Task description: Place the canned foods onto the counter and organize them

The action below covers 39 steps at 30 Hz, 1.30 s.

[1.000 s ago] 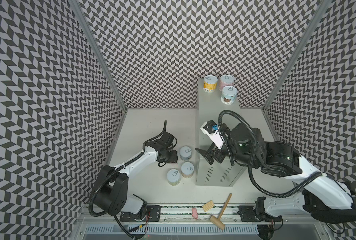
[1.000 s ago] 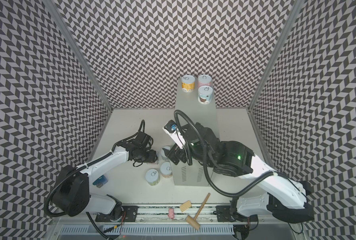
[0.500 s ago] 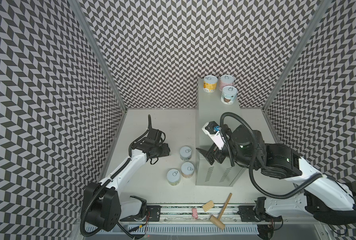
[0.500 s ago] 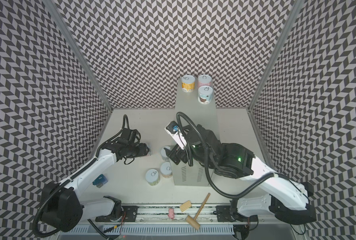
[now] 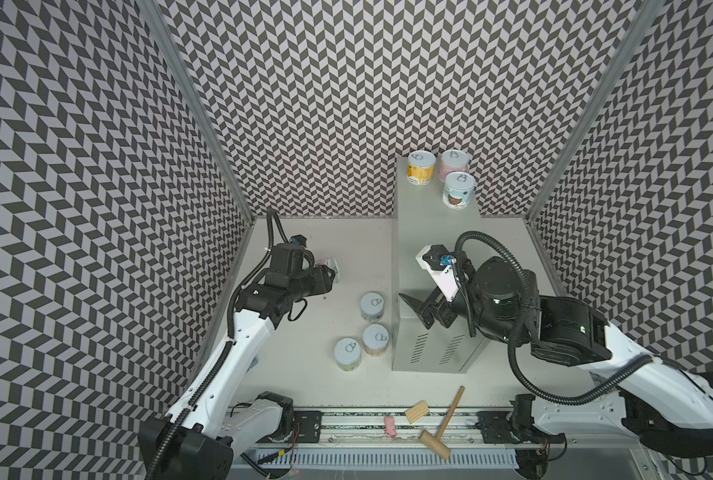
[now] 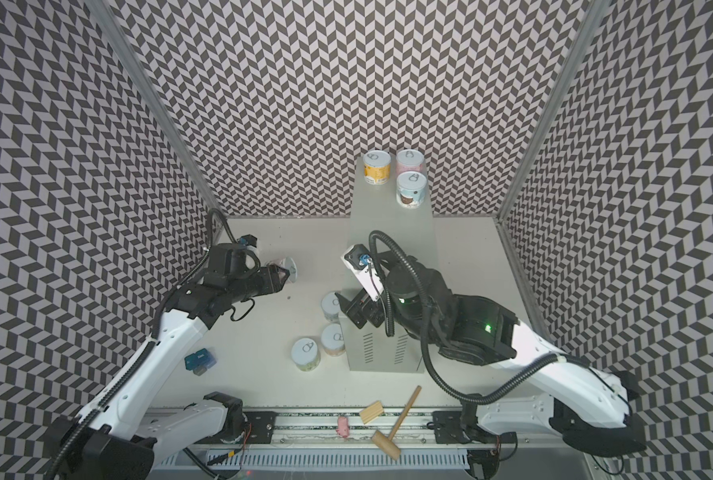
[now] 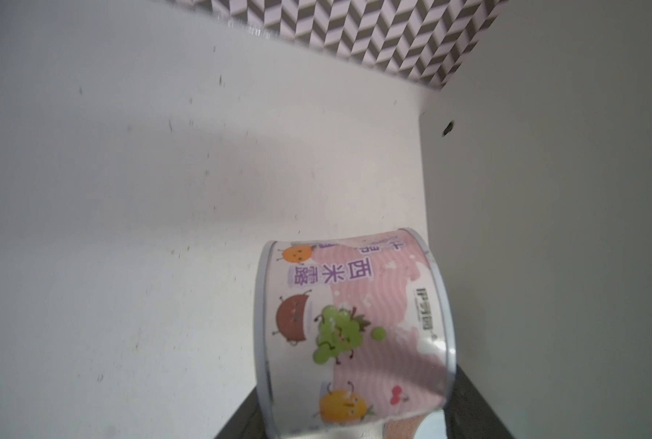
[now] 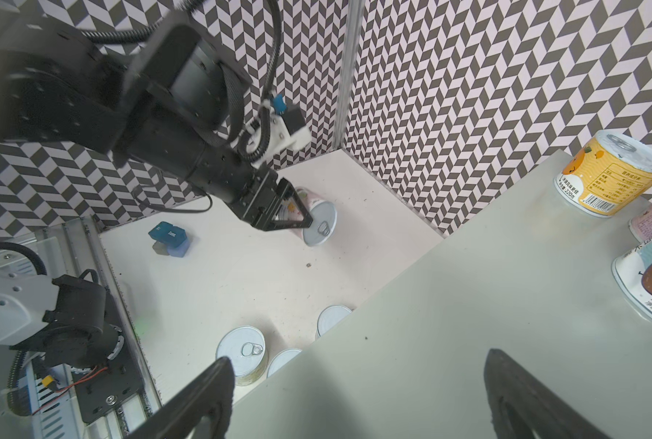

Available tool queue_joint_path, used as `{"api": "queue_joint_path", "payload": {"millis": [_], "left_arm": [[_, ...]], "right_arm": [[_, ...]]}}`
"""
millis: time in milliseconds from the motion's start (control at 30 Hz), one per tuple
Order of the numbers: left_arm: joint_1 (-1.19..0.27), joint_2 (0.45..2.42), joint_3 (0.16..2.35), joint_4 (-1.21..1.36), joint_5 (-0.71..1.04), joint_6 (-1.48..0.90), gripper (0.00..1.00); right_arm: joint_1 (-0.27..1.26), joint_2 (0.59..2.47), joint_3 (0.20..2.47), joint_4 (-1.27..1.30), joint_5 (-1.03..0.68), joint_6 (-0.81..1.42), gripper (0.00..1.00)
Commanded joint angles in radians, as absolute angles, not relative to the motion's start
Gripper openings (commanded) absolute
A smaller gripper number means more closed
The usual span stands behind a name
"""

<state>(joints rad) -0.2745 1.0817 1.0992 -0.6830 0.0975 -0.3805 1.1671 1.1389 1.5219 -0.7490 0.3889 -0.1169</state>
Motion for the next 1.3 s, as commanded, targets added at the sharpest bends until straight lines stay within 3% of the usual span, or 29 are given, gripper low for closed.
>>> {"api": "queue_joint_path", "payload": {"millis": [0,200,767,1267], "left_arm": [[-0.273,1.033,1.210,-0.632,0.156,-0.332,0.50],[-0.273,1.025,1.349,-0.624,0.258,-0.297,0.50],[-0.278,1.031,1.464,-0.337,0.908,-0.478,0.51],[-0.409,1.044,1.417,-0.226,1.105,-0.550,0.53]], "right_arm": [[1.162,1.101,1.501,-0.646,0.387,-0.154,0.99],[1.161,1.074,1.465,-0.567,0.366,-0.216,0.99],[1.162,0.931,1.226,-0.269,0.342,-0.424,0.99],[1.162,0.895,1.077,0.051,0.279,-0.572,0.99]]}}
